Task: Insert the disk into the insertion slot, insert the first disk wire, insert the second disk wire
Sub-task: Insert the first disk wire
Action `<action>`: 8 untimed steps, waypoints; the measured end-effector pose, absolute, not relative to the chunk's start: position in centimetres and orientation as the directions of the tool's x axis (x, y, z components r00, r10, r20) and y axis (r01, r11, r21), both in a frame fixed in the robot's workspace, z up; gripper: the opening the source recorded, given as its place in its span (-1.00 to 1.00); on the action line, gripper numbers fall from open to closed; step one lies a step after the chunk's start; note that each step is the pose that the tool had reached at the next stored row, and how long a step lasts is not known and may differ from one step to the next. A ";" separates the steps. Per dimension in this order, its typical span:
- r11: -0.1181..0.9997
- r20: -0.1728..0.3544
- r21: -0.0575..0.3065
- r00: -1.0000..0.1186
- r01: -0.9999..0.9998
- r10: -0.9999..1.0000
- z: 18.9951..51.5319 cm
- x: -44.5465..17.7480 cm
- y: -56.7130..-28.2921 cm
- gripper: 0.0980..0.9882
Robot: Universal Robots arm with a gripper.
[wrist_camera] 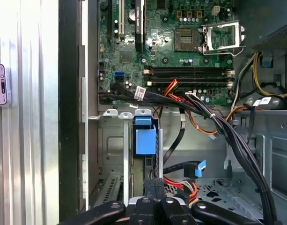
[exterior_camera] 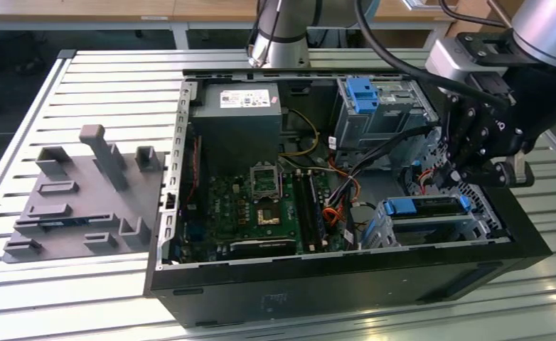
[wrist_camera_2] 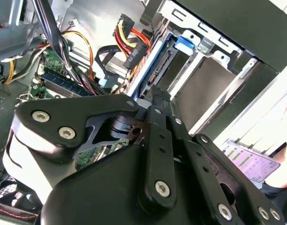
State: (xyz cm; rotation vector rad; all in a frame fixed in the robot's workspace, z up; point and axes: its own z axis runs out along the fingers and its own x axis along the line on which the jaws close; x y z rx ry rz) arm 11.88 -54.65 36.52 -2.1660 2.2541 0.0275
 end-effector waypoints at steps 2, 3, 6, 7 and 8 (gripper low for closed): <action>0.046 -0.023 0.002 -0.046 -0.999 -0.999 36.5 12.0 -54.5 -0.98; 0.048 -0.024 0.002 -0.048 -0.999 -0.999 36.5 12.0 -54.5 -0.98; 0.053 -0.025 0.002 -0.053 -0.999 -0.998 36.4 12.2 -54.2 -0.98; 0.055 -0.025 0.002 -0.055 -0.998 -0.998 36.3 12.3 -54.2 -0.98; 0.058 -0.026 0.002 -0.058 -0.998 -0.998 36.3 12.3 -54.1 -0.98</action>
